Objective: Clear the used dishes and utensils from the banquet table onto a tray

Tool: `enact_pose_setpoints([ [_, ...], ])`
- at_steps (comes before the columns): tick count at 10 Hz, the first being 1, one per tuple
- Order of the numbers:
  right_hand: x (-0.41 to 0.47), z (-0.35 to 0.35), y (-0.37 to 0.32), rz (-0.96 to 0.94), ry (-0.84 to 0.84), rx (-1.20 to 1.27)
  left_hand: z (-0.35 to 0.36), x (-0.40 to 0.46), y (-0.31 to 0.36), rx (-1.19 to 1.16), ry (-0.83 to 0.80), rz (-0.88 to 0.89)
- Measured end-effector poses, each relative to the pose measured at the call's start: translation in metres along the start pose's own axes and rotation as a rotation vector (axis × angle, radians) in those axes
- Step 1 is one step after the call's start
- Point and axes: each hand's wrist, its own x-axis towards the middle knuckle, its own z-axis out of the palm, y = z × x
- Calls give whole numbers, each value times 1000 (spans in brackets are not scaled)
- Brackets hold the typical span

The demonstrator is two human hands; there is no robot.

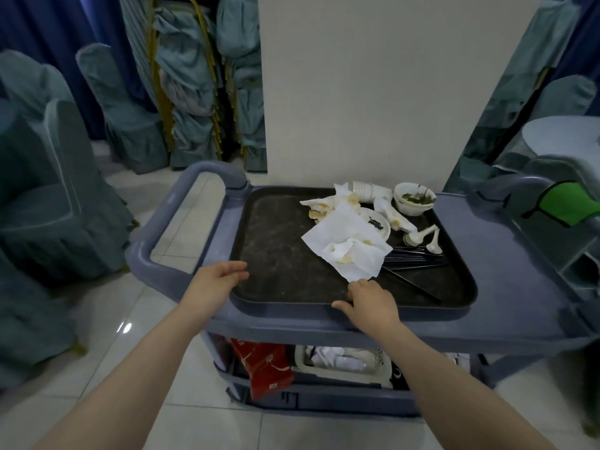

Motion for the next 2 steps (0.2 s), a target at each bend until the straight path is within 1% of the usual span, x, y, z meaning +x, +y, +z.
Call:
enact_pose_setpoints([
  [1,8,-5,-13,66,-87,-3,-2,7,9,-19,-9,22],
  [2,19,-35,-9,149,-234,409,3,10,22,-36,-26,32],
])
